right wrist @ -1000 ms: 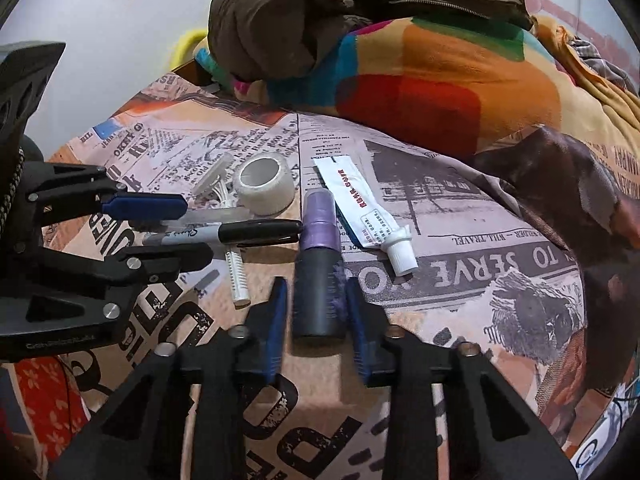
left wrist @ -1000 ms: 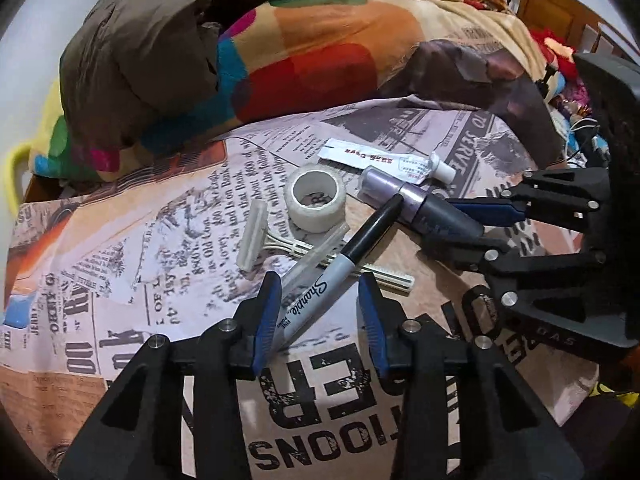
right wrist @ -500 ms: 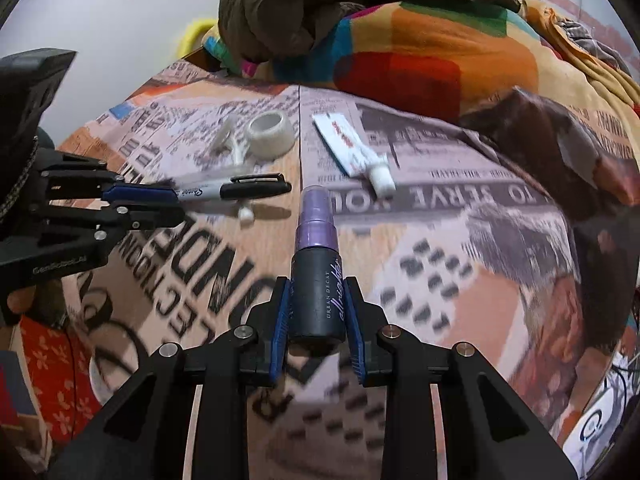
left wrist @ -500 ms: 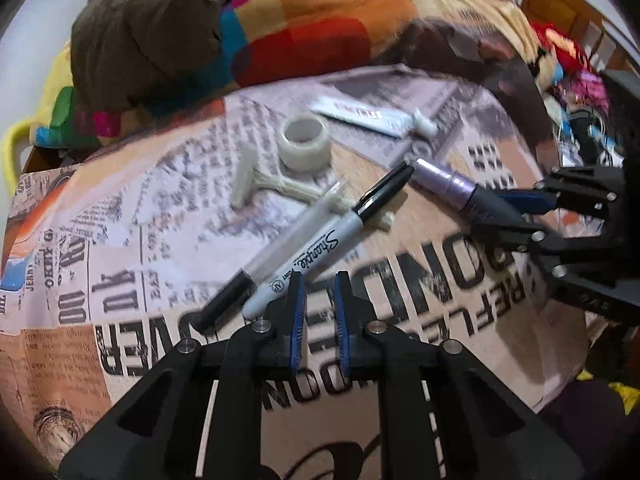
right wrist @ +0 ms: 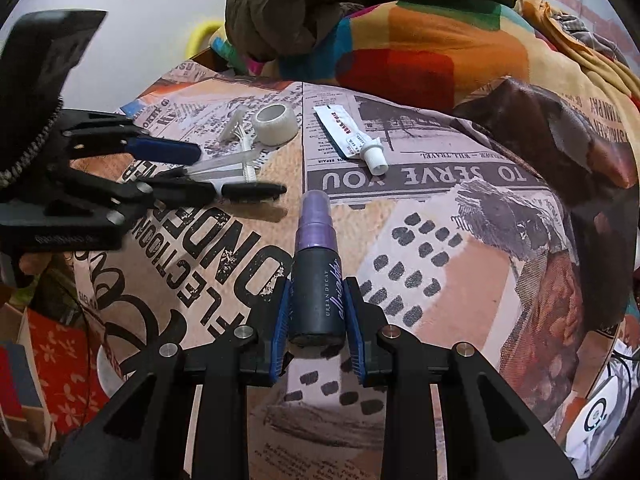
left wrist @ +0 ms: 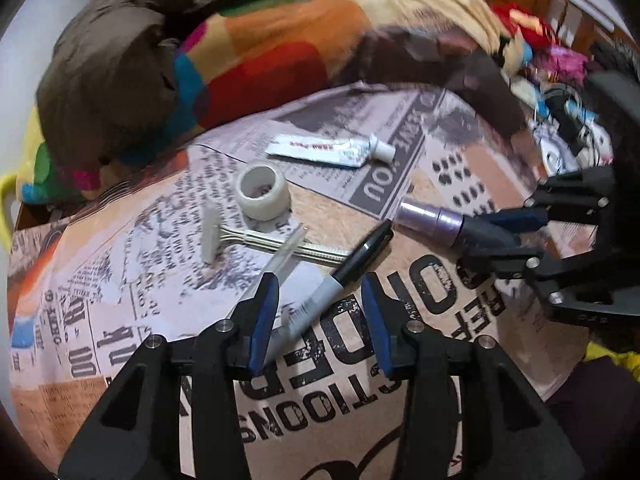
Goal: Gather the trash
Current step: 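Grasp the purple spray bottle with the right gripper while the left grasps a black Sharpie, then carry the Sharpie and spray bottle with both grippers over the white bin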
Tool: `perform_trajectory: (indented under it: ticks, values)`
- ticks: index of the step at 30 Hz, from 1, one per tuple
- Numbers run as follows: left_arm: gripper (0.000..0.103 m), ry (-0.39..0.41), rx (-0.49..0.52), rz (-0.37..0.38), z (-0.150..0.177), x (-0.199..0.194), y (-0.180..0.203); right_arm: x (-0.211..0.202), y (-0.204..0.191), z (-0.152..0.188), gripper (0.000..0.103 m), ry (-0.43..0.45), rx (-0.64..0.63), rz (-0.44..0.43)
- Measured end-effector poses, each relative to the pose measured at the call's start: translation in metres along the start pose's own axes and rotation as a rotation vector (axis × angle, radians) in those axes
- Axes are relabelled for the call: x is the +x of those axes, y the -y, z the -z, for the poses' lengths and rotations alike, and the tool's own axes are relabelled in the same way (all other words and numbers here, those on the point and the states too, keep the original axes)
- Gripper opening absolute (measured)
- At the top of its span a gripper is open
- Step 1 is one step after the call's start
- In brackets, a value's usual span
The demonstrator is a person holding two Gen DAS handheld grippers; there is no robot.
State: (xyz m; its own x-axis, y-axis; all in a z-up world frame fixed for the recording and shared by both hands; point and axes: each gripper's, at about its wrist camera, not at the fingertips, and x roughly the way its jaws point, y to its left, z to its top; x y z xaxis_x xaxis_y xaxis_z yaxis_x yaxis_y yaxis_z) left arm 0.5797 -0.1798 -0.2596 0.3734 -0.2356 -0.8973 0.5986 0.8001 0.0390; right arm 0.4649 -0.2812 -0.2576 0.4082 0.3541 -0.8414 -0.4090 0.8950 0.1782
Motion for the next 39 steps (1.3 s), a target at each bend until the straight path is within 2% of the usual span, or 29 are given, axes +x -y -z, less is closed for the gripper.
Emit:
perform_trajectory:
  ticks: [2,7,9,11,14,20,25,29,32,34,37,39]
  values:
    - [0.043,-0.023,0.002,0.000,-0.002,0.008,0.002,0.002,0.000,0.000,0.024,-0.008,-0.002,0.000]
    - [0.040,-0.013,-0.023,0.014,0.005,0.007,0.002,0.002,0.000,0.001,0.024,-0.013,-0.006,0.005]
    - [0.034,-0.035,-0.008,0.023,0.012,0.007,0.006,0.003,-0.001,0.000,0.024,-0.017,-0.003,0.008]
    - [0.032,-0.069,0.011,0.008,0.020,0.012,0.011,0.004,-0.001,-0.002,0.024,-0.018,-0.001,0.012]
    - [0.024,-0.069,-0.037,0.049,0.027,0.006,0.010,0.007,-0.002,-0.005,0.024,-0.014,0.007,0.017]
    - [0.021,-0.046,-0.112,0.037,0.034,0.001,0.010,0.011,-0.008,-0.006,0.024,0.008,0.007,0.057]
    - [0.020,-0.073,-0.177,0.042,0.032,0.004,0.008,0.013,-0.015,-0.003,0.024,0.024,-0.016,0.114]
    - [0.010,-0.104,-0.151,0.014,0.035,0.001,0.021,0.009,-0.012,-0.002,0.024,0.002,0.050,0.037]
    - [0.010,-0.106,-0.149,-0.016,0.041,-0.003,0.029,0.000,-0.022,0.001,0.024,0.009,0.040,0.043]
    - [0.010,-0.098,-0.191,-0.008,0.048,-0.007,0.028,-0.007,-0.030,0.002,0.024,0.014,0.034,0.034]
    - [0.010,-0.059,-0.286,0.045,0.059,-0.025,0.021,-0.022,-0.041,0.002,0.024,0.032,0.023,0.031]
    - [0.010,-0.026,-0.303,0.048,0.063,-0.039,0.020,-0.033,-0.048,0.000,0.024,0.044,0.020,0.023]
